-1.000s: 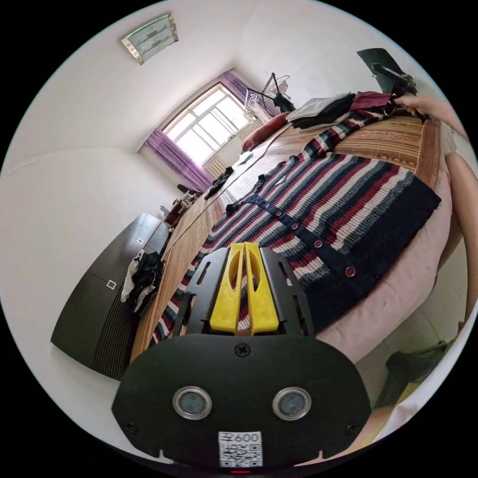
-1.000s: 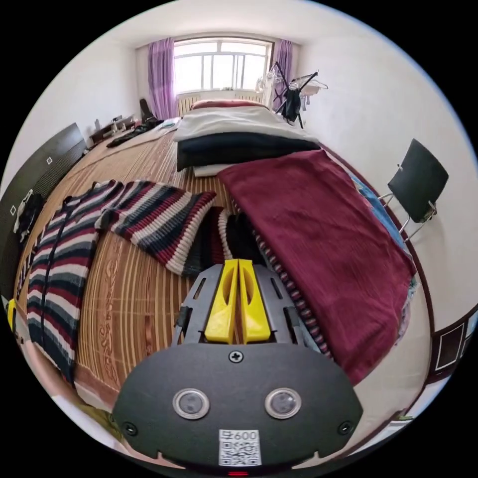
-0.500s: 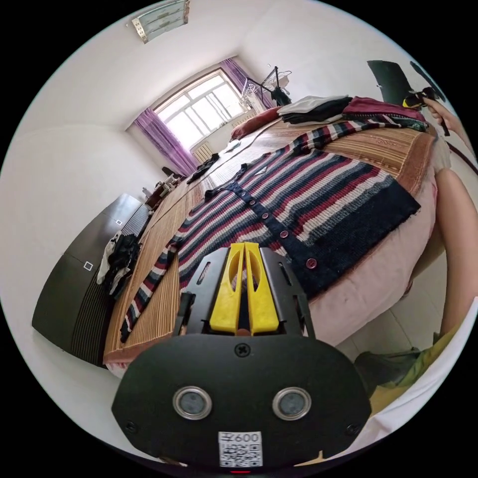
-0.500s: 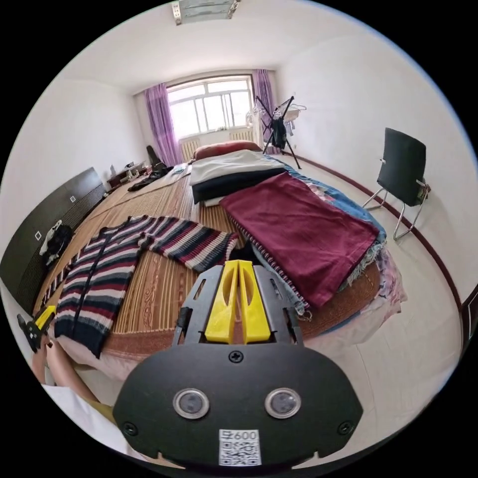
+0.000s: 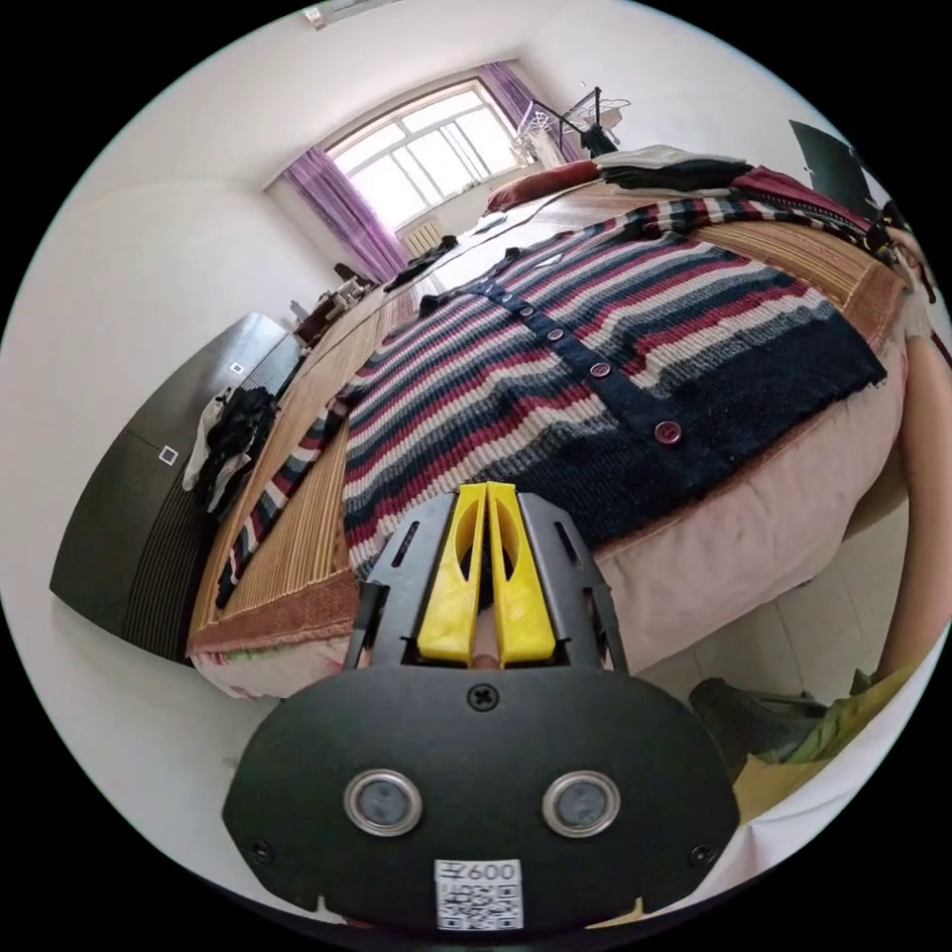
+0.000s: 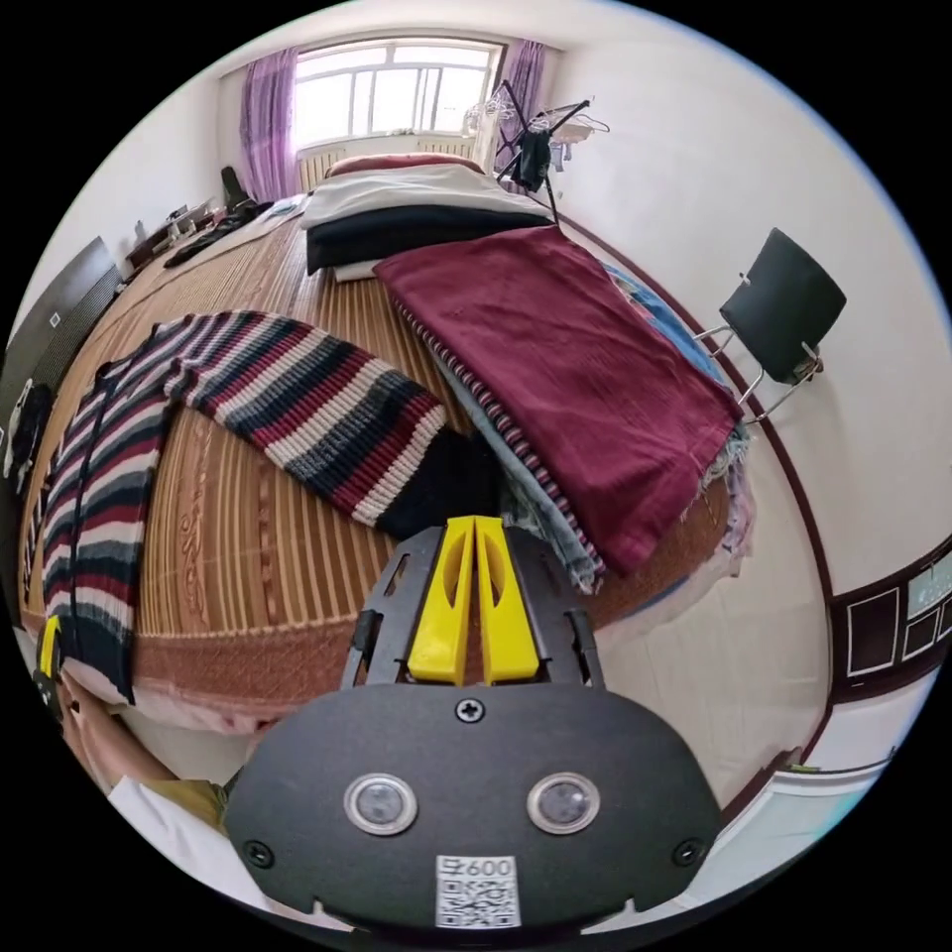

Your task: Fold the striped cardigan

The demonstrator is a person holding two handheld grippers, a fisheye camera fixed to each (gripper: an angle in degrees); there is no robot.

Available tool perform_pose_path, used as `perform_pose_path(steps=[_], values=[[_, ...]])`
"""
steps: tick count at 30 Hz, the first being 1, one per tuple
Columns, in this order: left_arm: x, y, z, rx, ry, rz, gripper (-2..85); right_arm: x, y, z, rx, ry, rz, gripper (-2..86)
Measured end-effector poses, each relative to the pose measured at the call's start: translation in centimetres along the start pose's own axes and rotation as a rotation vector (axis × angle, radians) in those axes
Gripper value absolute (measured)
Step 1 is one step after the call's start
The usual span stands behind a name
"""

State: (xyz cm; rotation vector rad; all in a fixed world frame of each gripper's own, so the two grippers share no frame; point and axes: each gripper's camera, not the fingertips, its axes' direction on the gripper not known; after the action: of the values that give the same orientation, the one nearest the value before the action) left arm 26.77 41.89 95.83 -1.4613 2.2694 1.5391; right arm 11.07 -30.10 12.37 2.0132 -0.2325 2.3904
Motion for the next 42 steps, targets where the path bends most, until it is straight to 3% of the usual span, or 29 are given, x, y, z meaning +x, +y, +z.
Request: perform_pose_path(steps=[3, 7, 9, 12, 16, 18, 22, 26, 31, 35, 39, 42], values=[[-0.7, 1.4, 0.1, 0.067, 0.044, -0.067, 1.0, 2.3, 2.2, -2.0, 0.032, -0.063, 0.085, -0.8], [-0.2, 2.1, -0.7, 0.087, 0.022, -0.08, 1.4, 5.0, 4.5, -5.7, 0.253, -0.163, 0.174, -0.8], [1.0, 2.4, -3.1, 0.184, 0.017, -0.048, 2.1, 5.6, 3.9, -5.6, 0.249, -0.244, 0.175, -0.8], [3.6, 2.1, -7.1, 0.364, 0.178, 0.015, 4.6, 6.6, 2.0, -3.3, 0.187, -0.296, 0.191, -0.8], [10.3, -0.1, -9.5, 0.454, 0.419, 0.182, 10.3, 7.0, 0.5, 1.5, 0.046, -0.243, 0.205, -0.8], [13.9, -0.9, -9.2, 0.449, 0.447, 0.261, 10.7, 6.3, 1.0, 0.2, 0.128, -0.197, 0.206, -0.8], [18.8, -1.7, -7.8, 0.455, 0.399, 0.299, 8.5, 0.1, 2.5, -5.1, 0.365, -0.131, 0.016, -0.8], [19.2, -3.0, -5.6, 0.367, 0.503, 0.275, 4.8, -7.5, 0.1, -6.6, 0.356, -0.229, -0.191, -0.8], [16.6, -2.8, -5.5, 0.389, 0.6, 0.225, 3.0, -15.4, -4.8, -5.2, 0.344, -0.4, -0.304, -0.9], [14.6, -3.0, -5.0, 0.381, 0.652, 0.173, 2.7, -21.2, -11.0, -2.5, 0.338, -0.401, -0.341, -0.9], [14.4, -3.6, -3.6, 0.383, 0.673, 0.187, 2.6, -25.2, -16.8, 1.8, 0.2, -0.514, -0.374, -0.9], [14.3, -3.8, -2.5, 0.373, 0.671, 0.213, 2.4, -27.9, -20.9, 7.1, -0.026, -0.563, -0.418, -0.8]])
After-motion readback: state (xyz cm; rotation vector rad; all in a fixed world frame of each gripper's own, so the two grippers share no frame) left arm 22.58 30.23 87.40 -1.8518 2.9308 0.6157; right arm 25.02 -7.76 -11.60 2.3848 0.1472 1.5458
